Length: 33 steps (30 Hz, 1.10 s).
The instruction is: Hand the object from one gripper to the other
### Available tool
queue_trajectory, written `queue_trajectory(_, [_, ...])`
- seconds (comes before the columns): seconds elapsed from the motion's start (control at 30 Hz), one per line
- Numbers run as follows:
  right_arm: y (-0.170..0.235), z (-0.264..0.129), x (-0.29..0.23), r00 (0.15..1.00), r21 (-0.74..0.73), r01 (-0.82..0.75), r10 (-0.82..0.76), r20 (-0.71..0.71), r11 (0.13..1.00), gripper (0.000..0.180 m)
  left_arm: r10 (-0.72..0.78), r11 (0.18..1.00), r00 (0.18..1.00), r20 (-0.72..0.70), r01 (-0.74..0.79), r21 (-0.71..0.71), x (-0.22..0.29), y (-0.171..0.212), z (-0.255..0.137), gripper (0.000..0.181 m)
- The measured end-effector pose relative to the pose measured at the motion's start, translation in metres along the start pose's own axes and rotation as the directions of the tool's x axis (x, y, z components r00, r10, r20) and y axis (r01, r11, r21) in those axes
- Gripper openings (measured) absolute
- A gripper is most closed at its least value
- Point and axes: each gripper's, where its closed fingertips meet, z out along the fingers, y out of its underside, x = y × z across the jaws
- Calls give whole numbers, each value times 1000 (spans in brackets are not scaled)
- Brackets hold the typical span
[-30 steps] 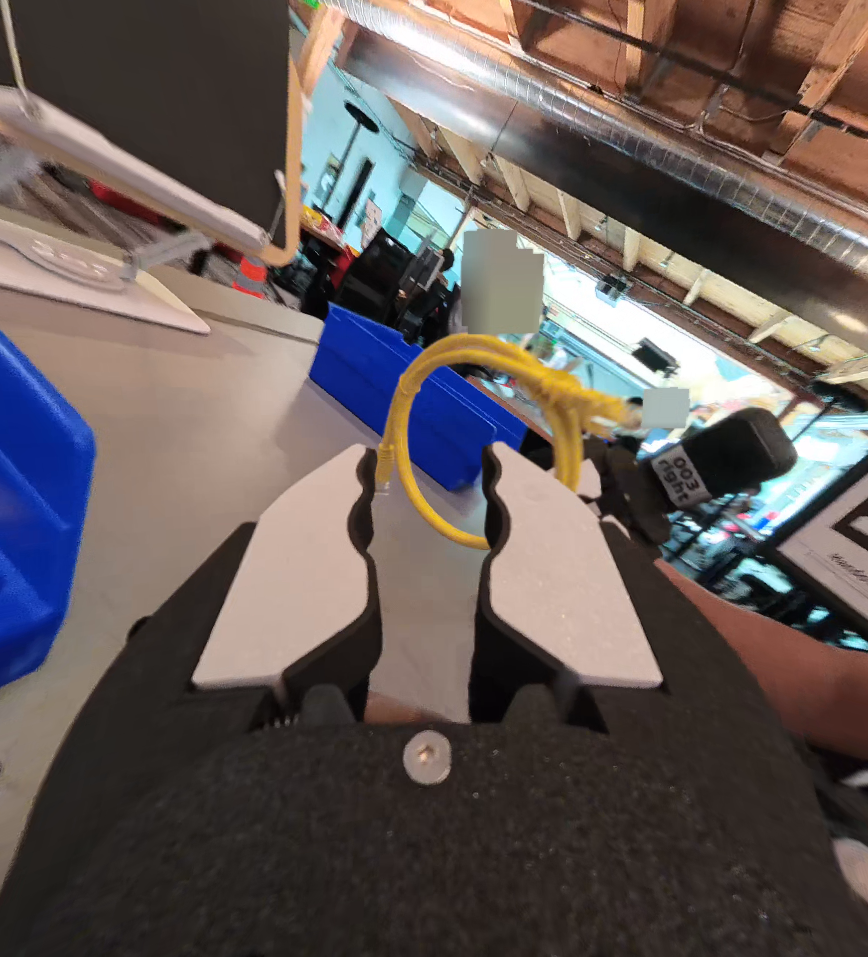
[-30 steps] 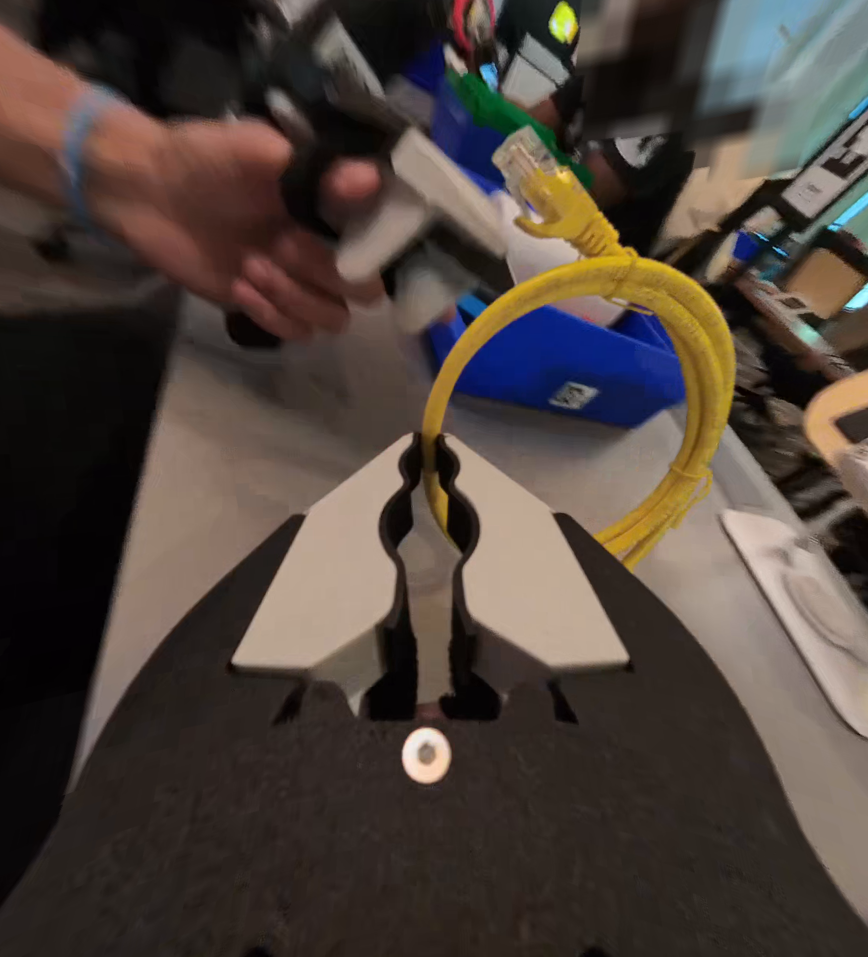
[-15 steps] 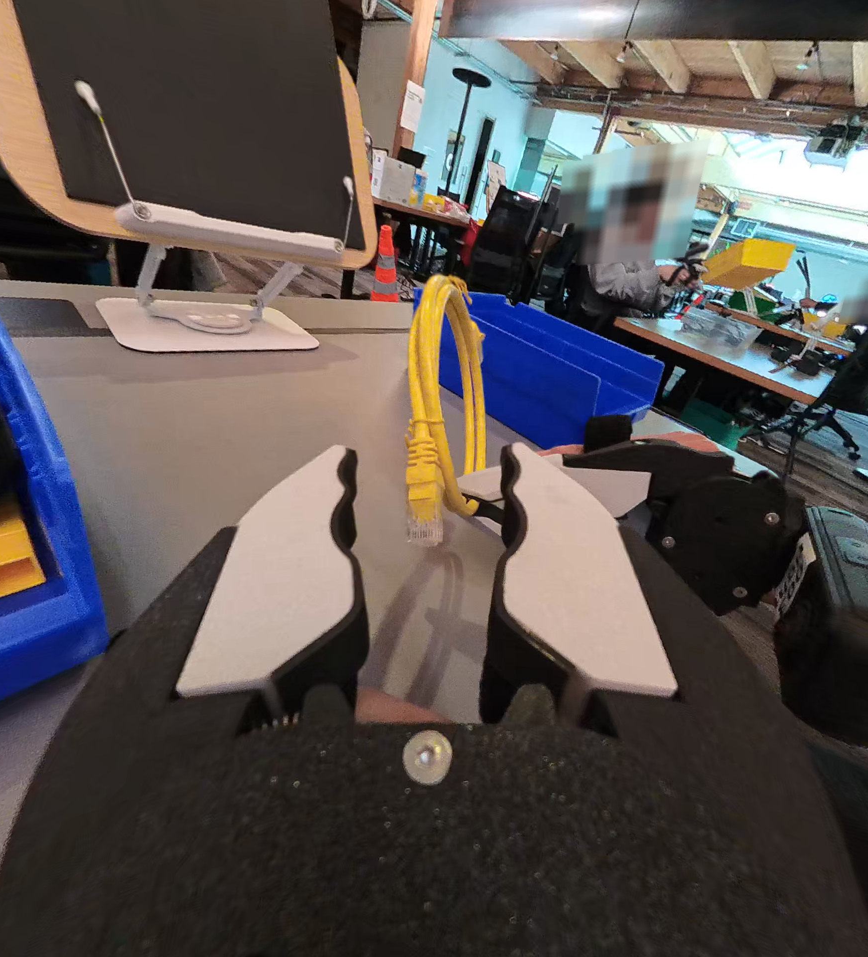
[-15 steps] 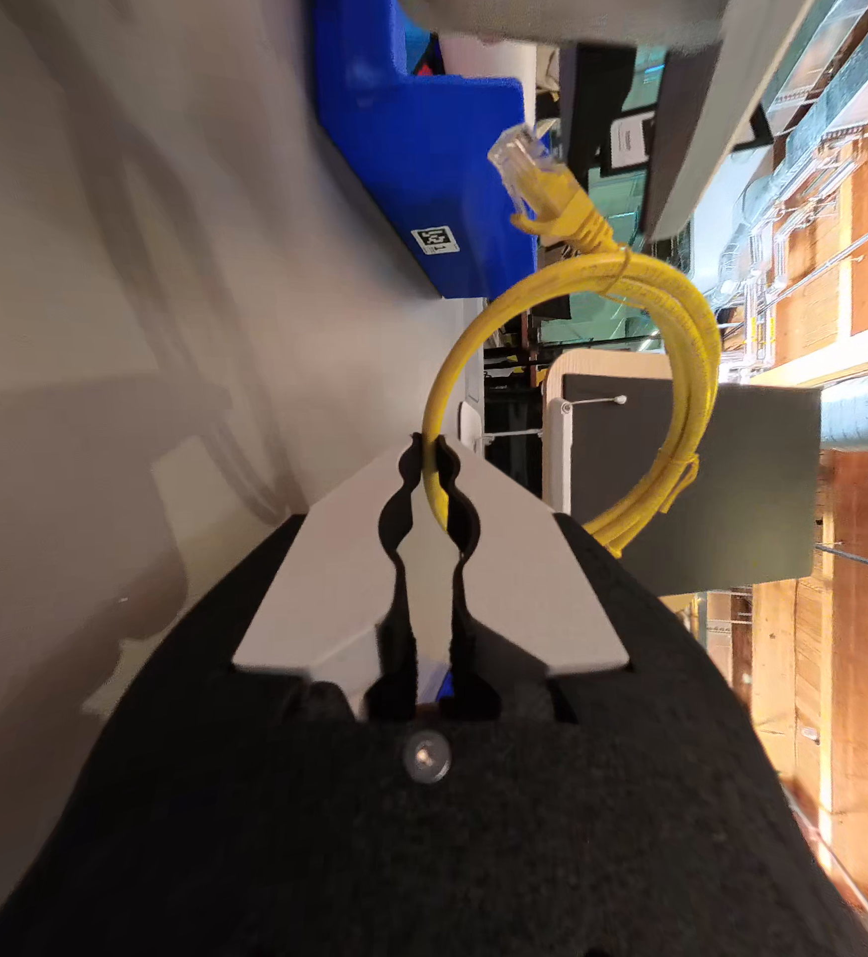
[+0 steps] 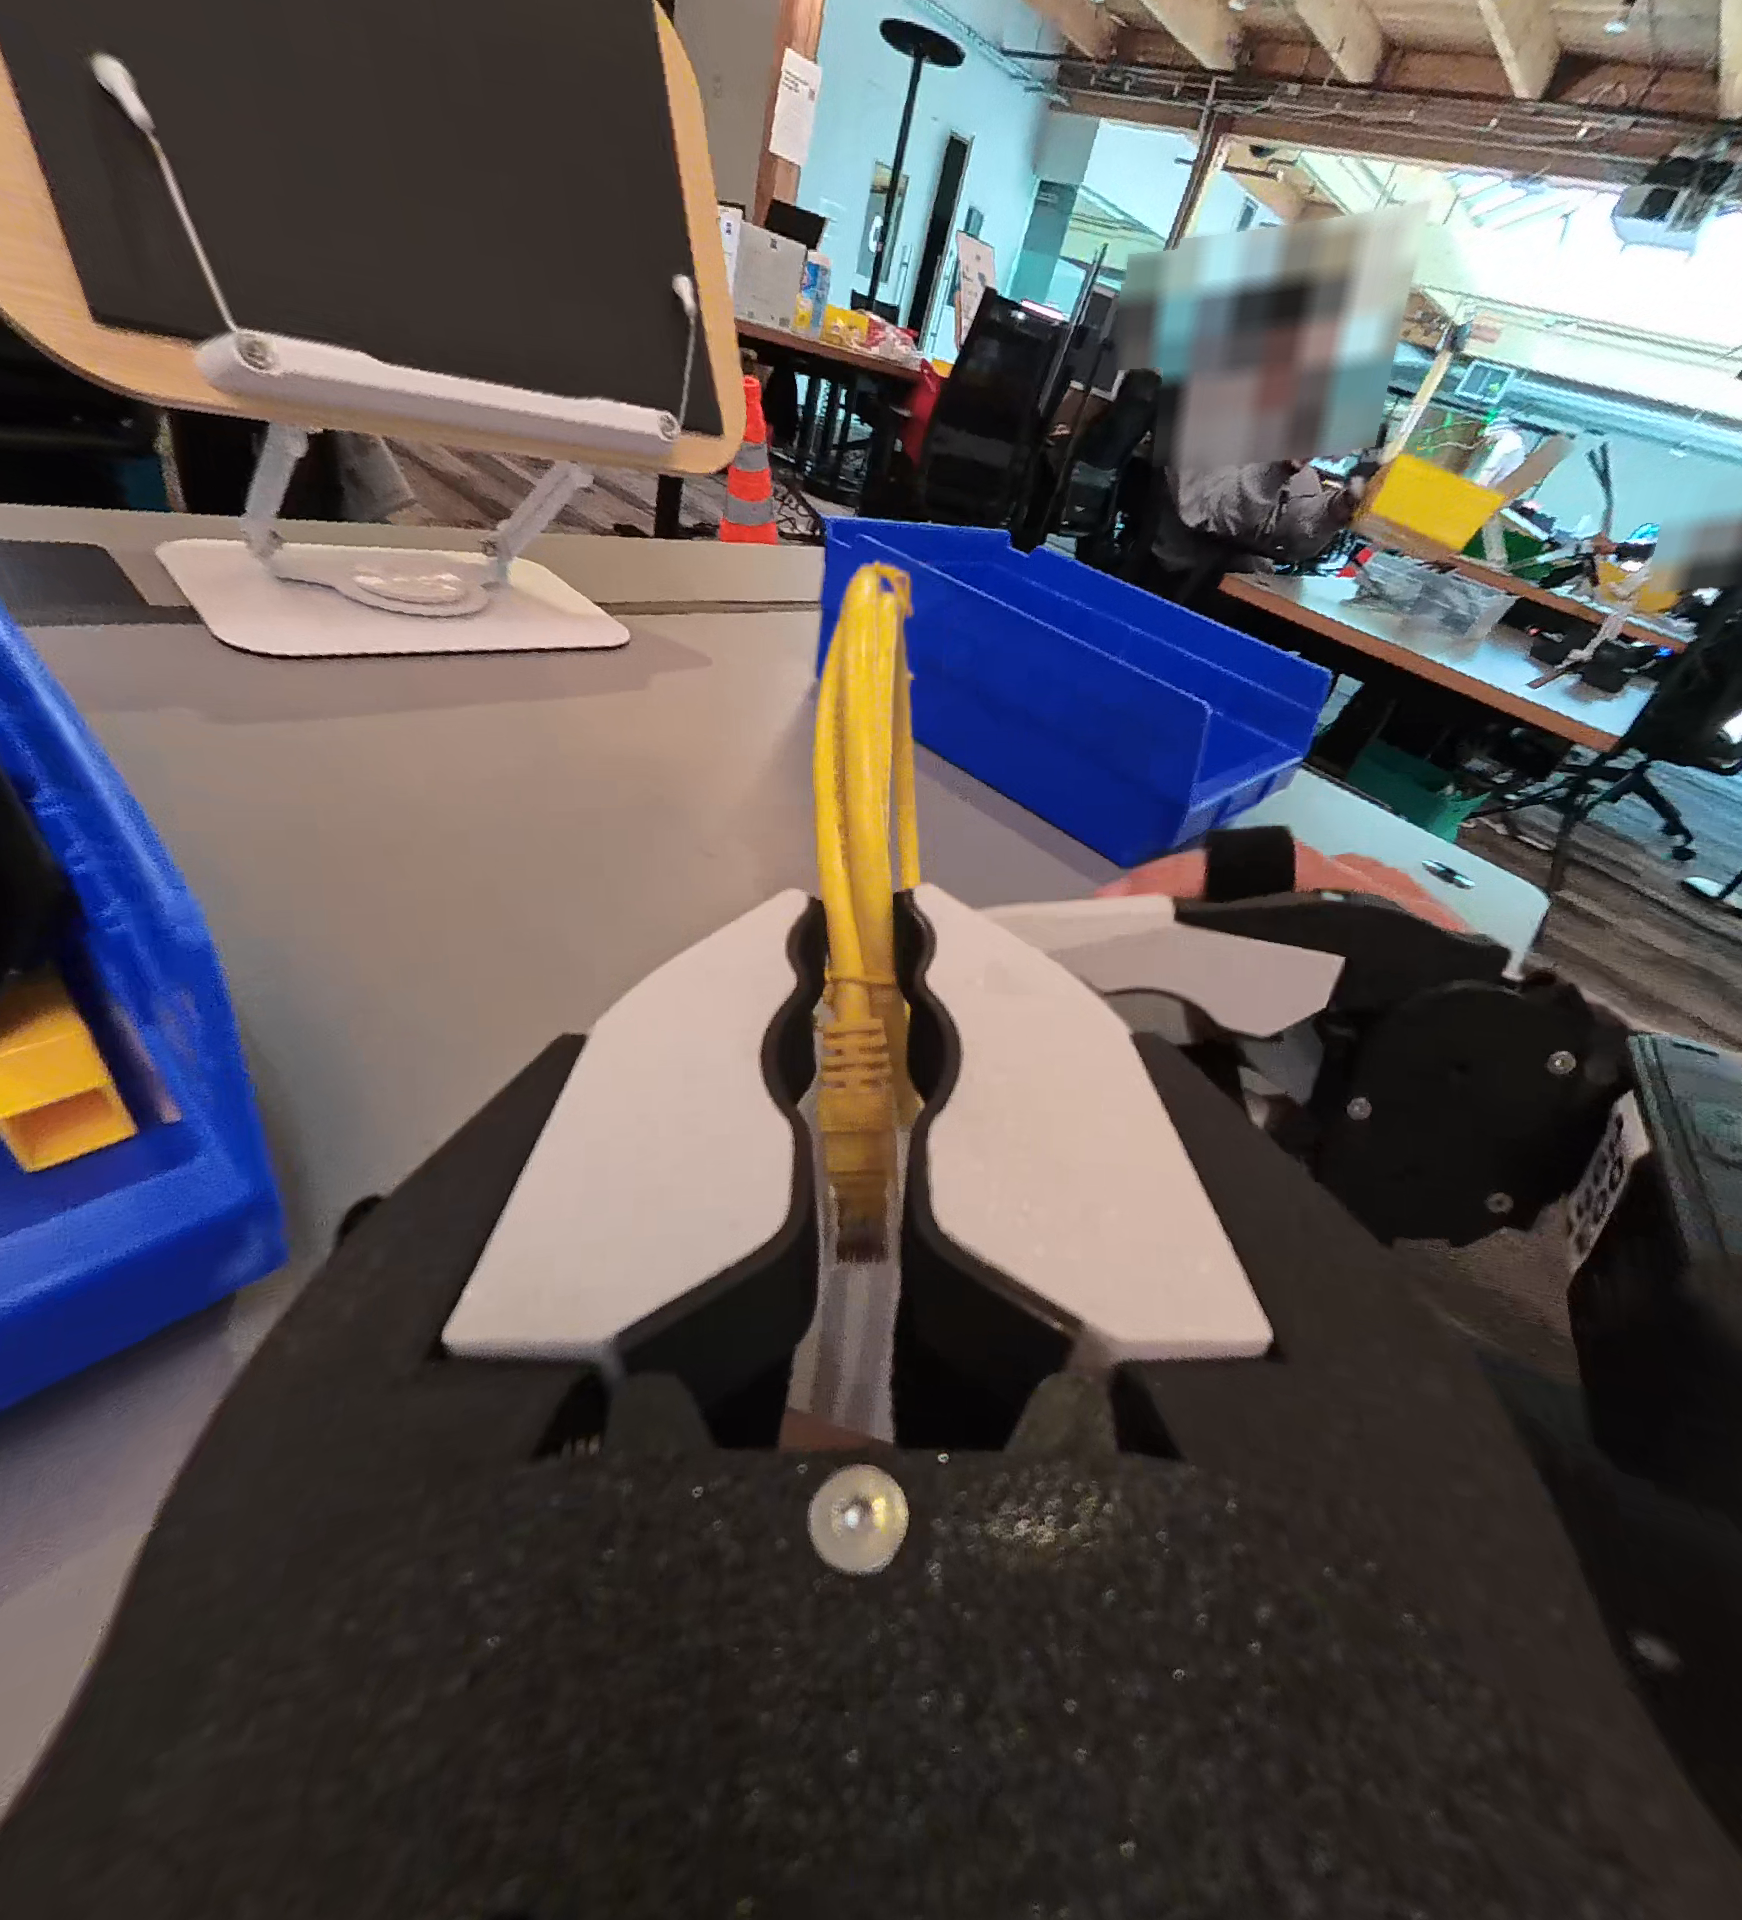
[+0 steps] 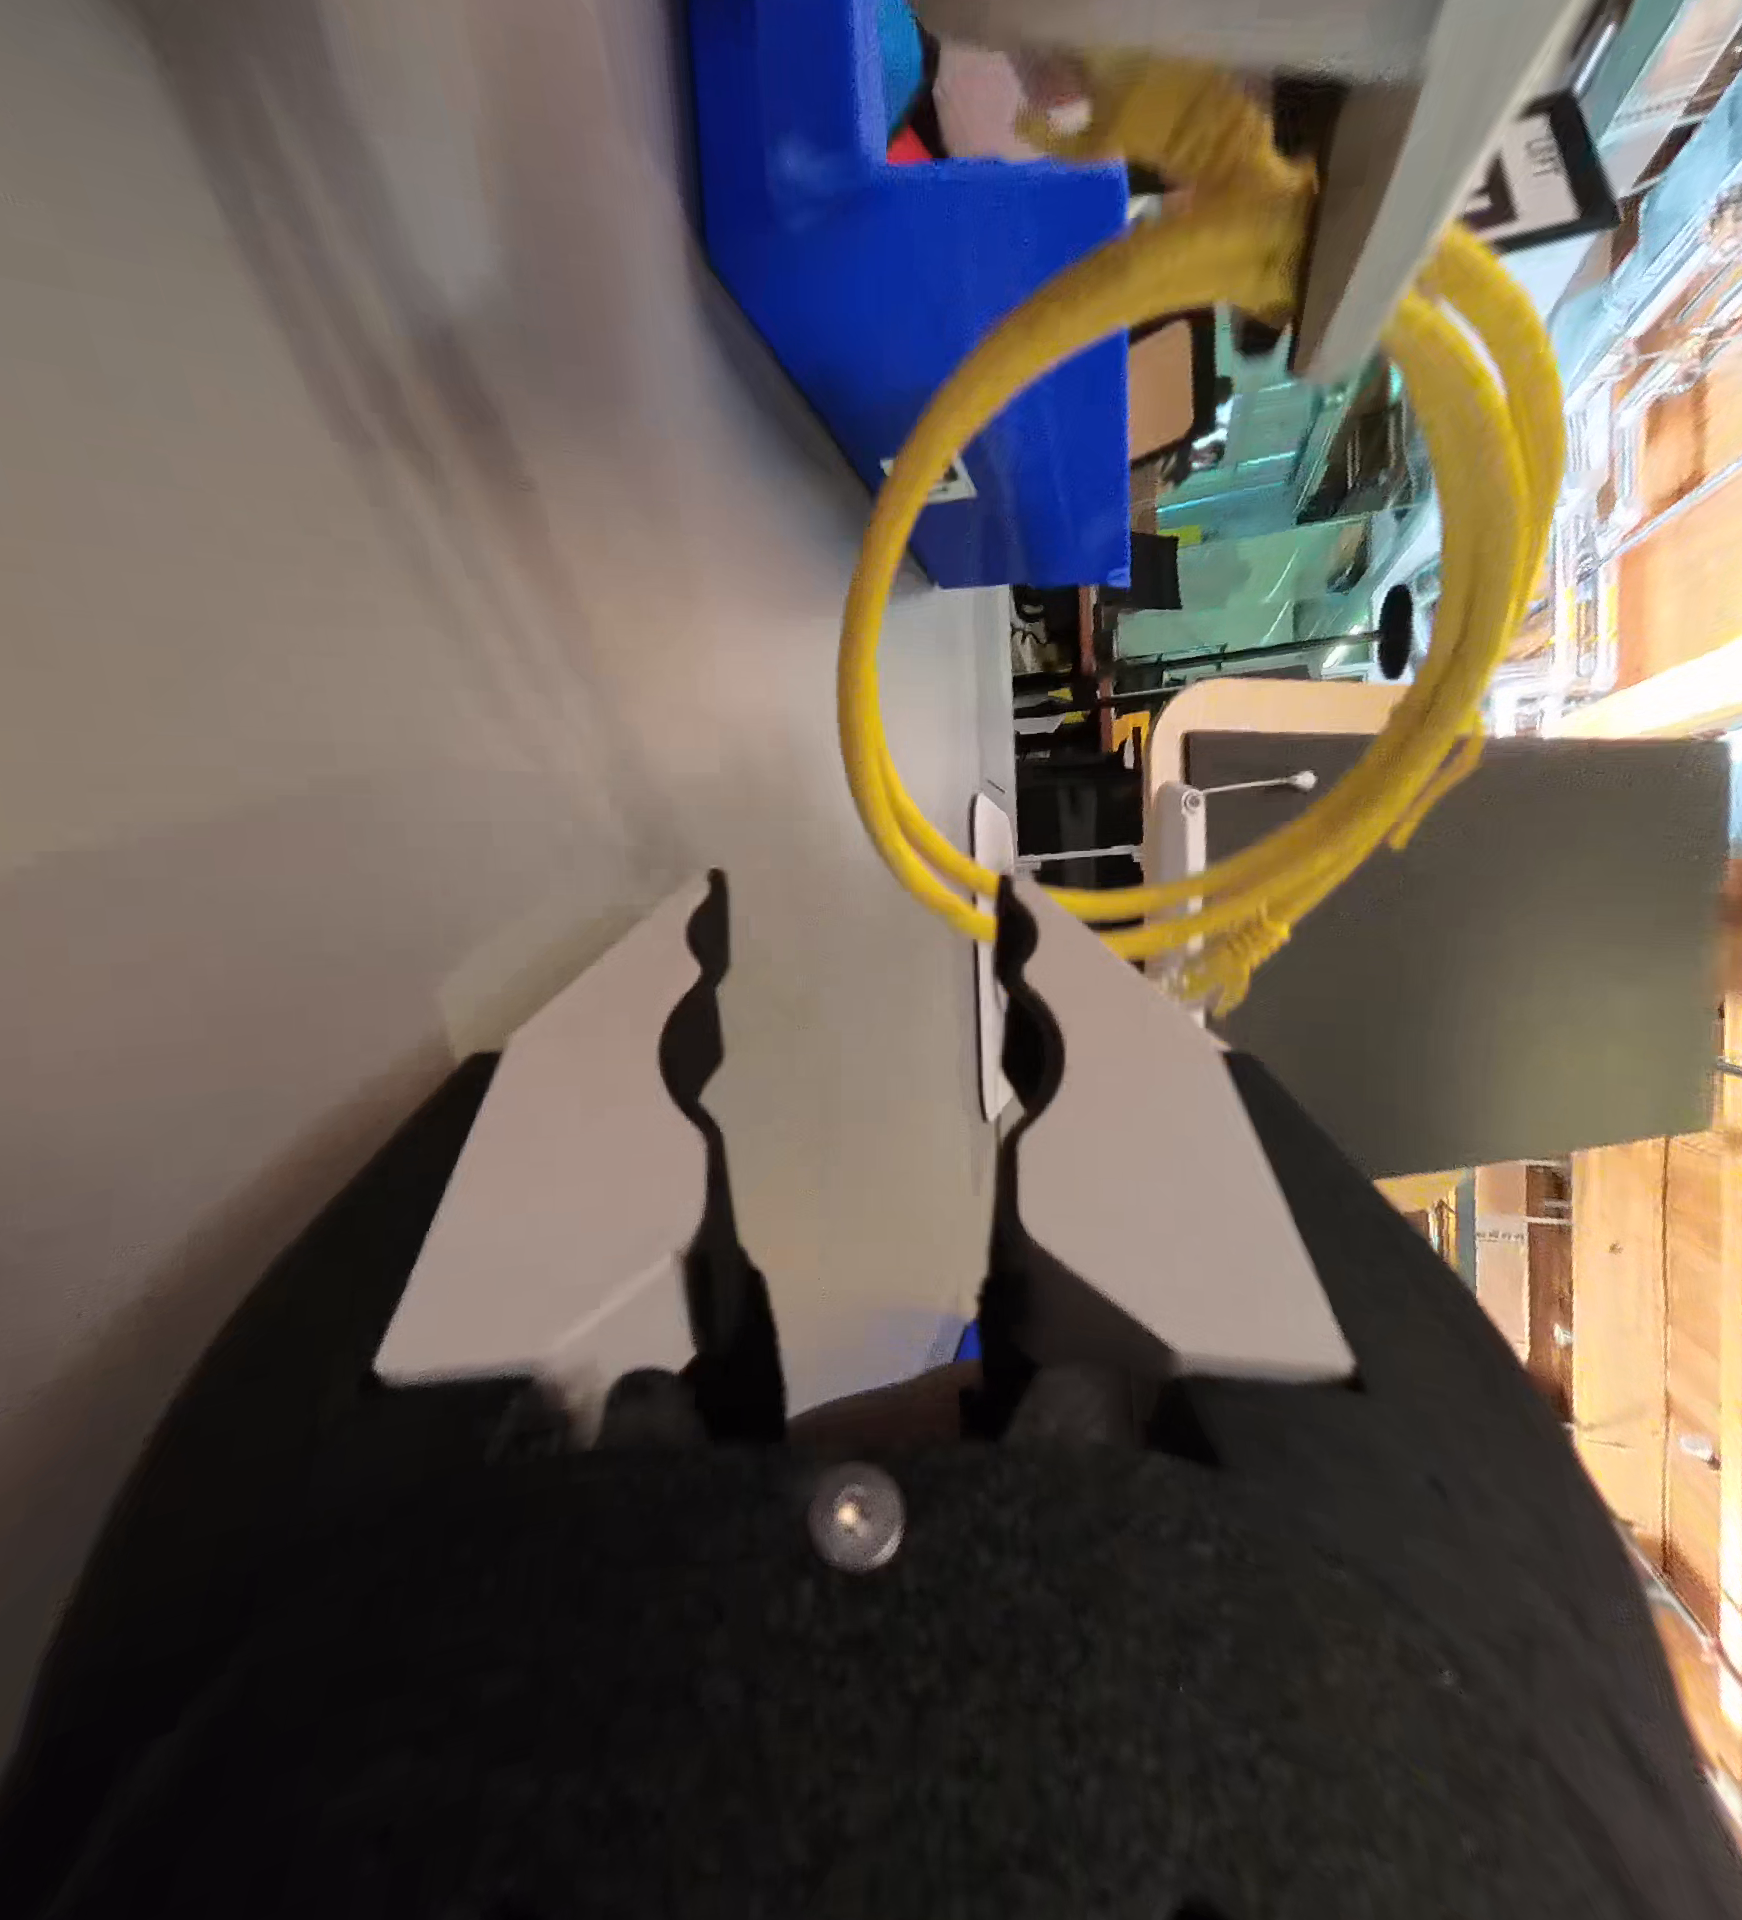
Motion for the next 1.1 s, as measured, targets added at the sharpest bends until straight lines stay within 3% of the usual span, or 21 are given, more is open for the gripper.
queue_trajectory(0.1, [5,-2,11,997,41,-66,68,-38,997,53,-40,999,999,14,39,38,-14,-7,-5,12])
queue_trajectory(0.17, [10,-4,28,973,93,-217,223,-57,972,53,-108,990,994,-5,108,87,-23,-14,-10,12])
queue_trajectory(0.23, [18,-7,44,905,139,-418,425,-24,898,53,-182,973,981,-60,189,133,-27,-21,-16,12])
queue_trajectory(0.27, [20,-9,51,833,175,-549,553,32,817,54,-215,963,972,-89,227,147,-29,-23,-18,12])
queue_trajectory(0.3, [18,-12,56,722,203,-691,679,134,694,54,-241,954,964,-109,256,154,-30,-25,-19,12])
queue_trajectory(0.37, [11,-22,64,419,198,-908,821,387,370,55,-282,936,945,-163,309,171,-29,-28,-21,12])
queue_trajectory(0.47, [-4,-45,86,-52,54,-989,678,733,-135,56,-360,891,857,-369,433,139,-7,-34,-22,12])
queue_trajectory(0.53, [-8,-60,99,-211,-55,-949,497,842,-310,58,-389,867,784,-484,489,95,9,-35,-22,12])
queue_trajectory(0.6, [-16,-77,106,-247,-114,-924,343,906,-364,57,-396,862,726,-562,505,44,24,-35,-23,12])
queue_trajectory(0.67, [-26,-96,108,-243,-156,-921,212,947,-356,54,-385,867,710,-589,497,31,34,-35,-23,11])
queue_trajectory(0.7, [-31,-107,109,-219,-157,-927,153,964,-340,42,-387,868,687,-615,497,8,39,-34,-24,11])
queue_trajectory(0.73, [-35,-116,108,-184,-139,-938,115,976,-317,17,-390,868,665,-637,496,-14,44,-33,-25,11])
queue_trajectory(0.77, [-39,-123,105,-147,-116,-953,93,985,-280,12,-392,869,651,-650,495,-28,48,-33,-25,11])
queue_trajectory(0.93, [-43,-122,102,-117,-89,-970,118,986,-225,10,-432,844,643,-633,536,-31,41,-32,-22,12])
queue_trajectory(1.1, [-44,-119,100,-97,-66,-977,149,984,-200,10,-391,878,728,-563,478,8,33,-28,-17,18])
